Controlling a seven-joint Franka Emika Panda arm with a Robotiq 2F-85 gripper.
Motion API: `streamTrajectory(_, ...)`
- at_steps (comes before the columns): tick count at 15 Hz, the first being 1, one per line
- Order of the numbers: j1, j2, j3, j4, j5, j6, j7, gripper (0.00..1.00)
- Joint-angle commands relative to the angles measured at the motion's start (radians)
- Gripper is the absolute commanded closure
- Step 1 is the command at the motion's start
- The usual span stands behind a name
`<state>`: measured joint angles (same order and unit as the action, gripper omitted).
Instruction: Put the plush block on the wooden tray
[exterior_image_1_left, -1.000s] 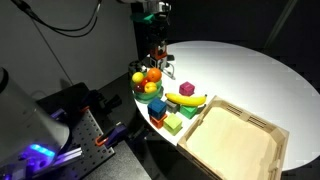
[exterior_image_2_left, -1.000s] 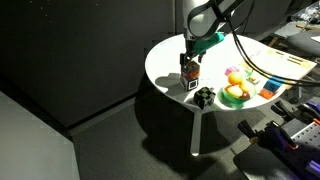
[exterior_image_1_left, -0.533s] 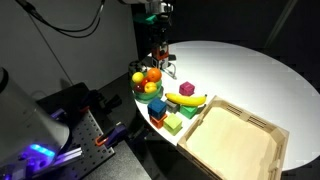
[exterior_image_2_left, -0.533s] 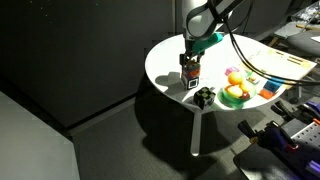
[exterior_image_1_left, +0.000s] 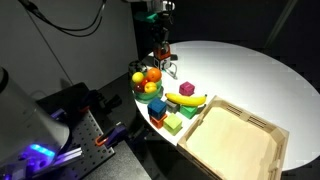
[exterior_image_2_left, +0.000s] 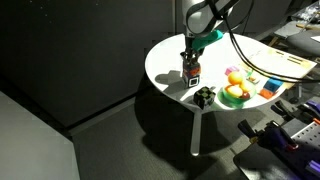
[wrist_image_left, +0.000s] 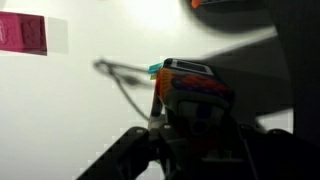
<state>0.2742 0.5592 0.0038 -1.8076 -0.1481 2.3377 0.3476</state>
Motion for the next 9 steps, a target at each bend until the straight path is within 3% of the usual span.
streamTrajectory(1, 0.001, -0.019, -0.016, 0.016, 0.003, -0.063, 0.053, 0.83)
streamTrajectory(5, -0.019, -0.064, -0.01, 0.002, 0.019, -0.134, 0.053, 0.91)
streamTrajectory(9, -0.051, -0.119, 0.001, -0.012, 0.053, -0.158, 0.028, 0.92)
